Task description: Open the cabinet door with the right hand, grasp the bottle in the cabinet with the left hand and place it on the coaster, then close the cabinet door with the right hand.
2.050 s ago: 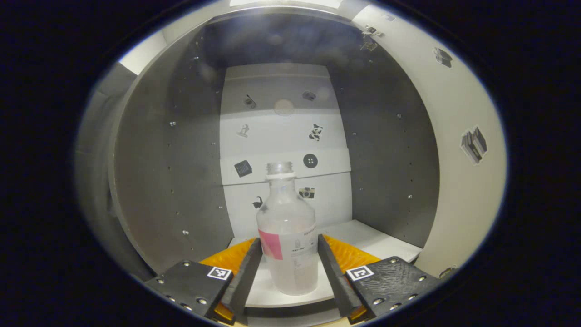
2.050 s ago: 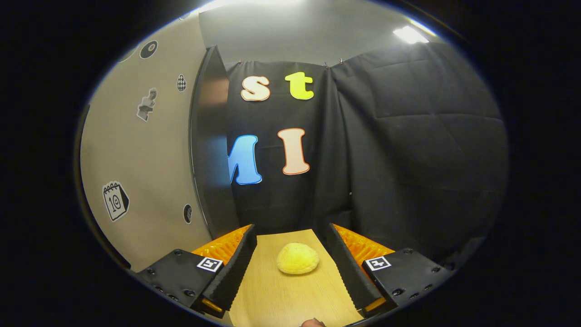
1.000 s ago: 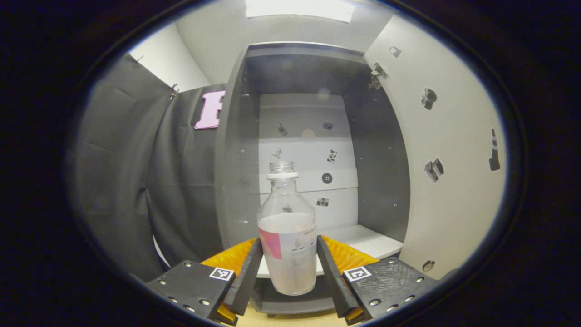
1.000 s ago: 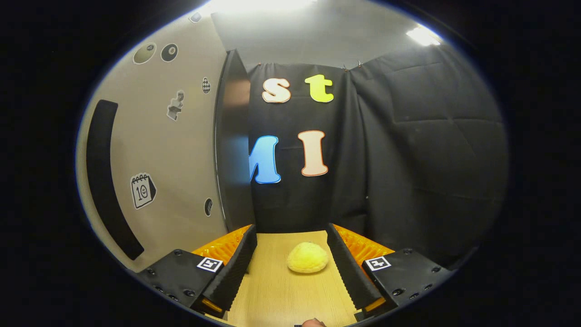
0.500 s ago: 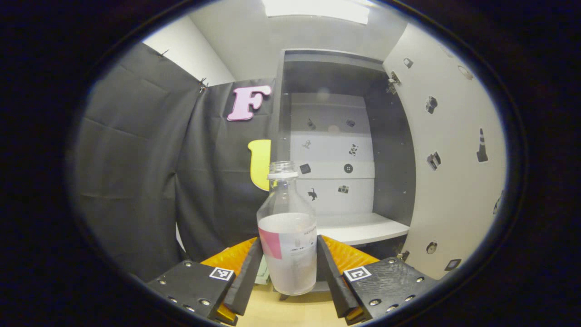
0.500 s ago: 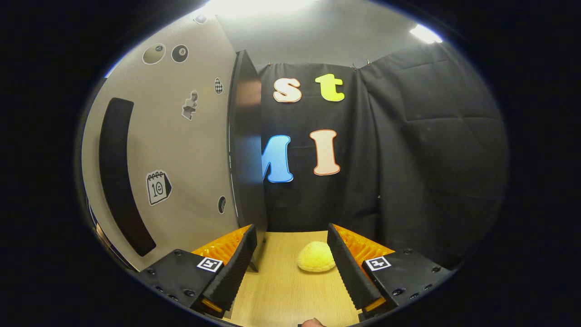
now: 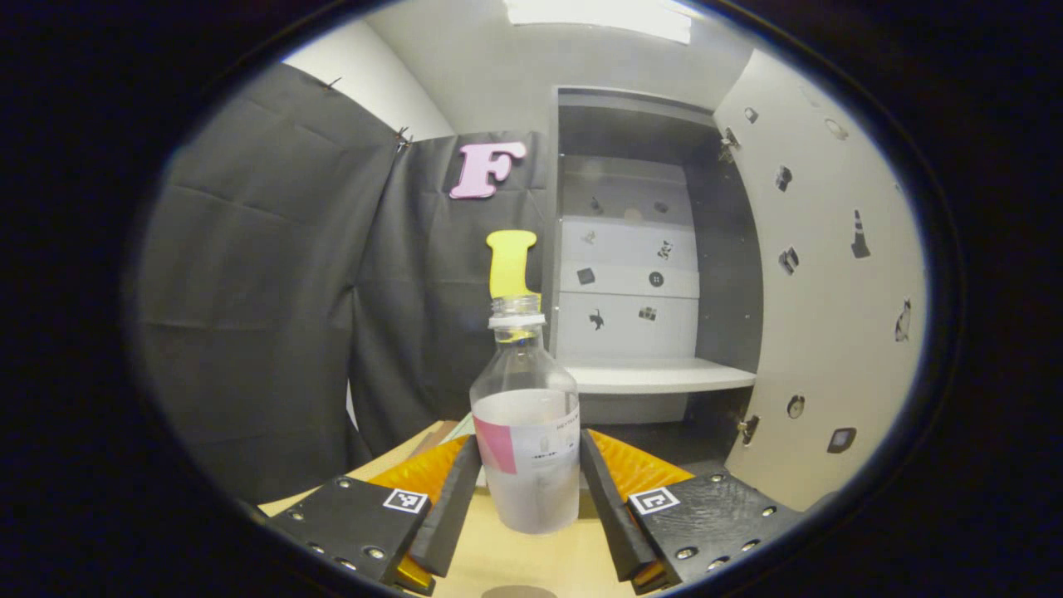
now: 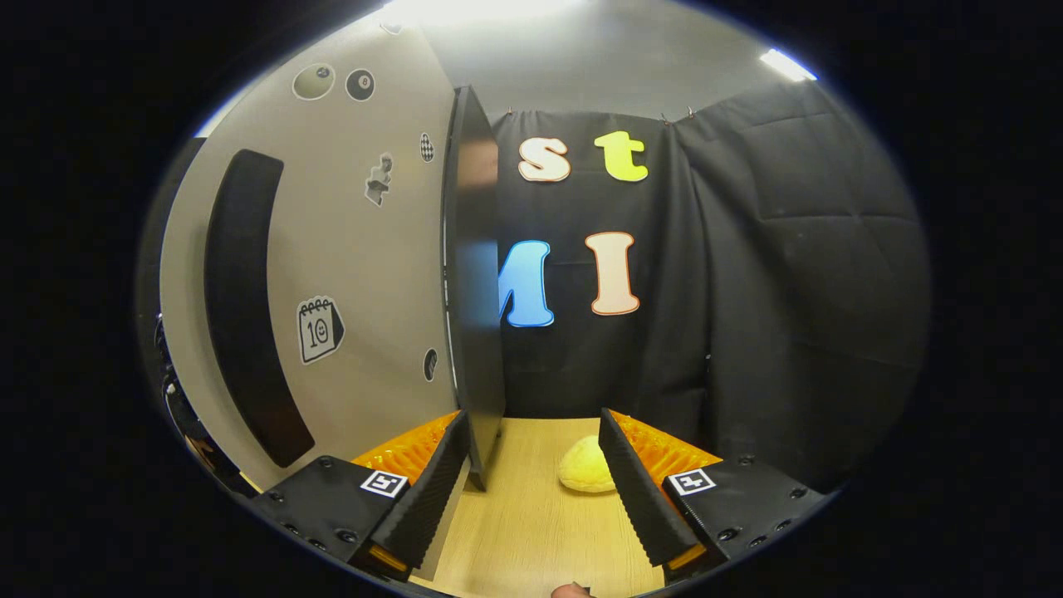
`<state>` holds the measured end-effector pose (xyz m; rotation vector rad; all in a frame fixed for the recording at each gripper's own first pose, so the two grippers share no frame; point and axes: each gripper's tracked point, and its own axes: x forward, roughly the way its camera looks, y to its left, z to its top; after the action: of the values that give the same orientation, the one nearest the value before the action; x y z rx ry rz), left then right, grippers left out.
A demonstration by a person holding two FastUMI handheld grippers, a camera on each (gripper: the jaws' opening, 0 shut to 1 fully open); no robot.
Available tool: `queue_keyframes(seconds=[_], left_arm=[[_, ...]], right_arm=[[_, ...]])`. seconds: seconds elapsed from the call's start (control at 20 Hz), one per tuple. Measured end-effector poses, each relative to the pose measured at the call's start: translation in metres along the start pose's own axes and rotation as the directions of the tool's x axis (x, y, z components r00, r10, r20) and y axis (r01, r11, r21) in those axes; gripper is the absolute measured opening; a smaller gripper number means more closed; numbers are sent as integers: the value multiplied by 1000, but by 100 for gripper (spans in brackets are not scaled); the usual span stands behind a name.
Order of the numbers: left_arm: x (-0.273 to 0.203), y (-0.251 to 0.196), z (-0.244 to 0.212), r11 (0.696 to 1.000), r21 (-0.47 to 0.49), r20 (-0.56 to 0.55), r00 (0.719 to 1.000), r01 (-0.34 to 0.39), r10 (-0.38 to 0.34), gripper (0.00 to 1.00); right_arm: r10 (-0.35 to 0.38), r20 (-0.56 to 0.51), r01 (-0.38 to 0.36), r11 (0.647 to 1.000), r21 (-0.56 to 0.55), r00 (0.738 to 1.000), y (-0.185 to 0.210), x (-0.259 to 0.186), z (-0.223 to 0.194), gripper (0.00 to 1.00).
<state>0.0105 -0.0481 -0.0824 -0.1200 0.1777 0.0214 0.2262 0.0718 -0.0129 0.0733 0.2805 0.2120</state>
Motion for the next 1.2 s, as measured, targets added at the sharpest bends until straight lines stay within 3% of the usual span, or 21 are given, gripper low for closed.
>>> queue_keyframes(seconds=[0.7,1.2], left_arm=[[-37,23,-122,997,-70,-154,988,-23,12,73],[-35,14,-186,999,-38,-220,975,-15,6,73]], right_arm=[[-35,-69,33,999,-39,997,9,-16,-32,98],[-77,-116,71,996,-56,990,-4,-19,-51,98]])
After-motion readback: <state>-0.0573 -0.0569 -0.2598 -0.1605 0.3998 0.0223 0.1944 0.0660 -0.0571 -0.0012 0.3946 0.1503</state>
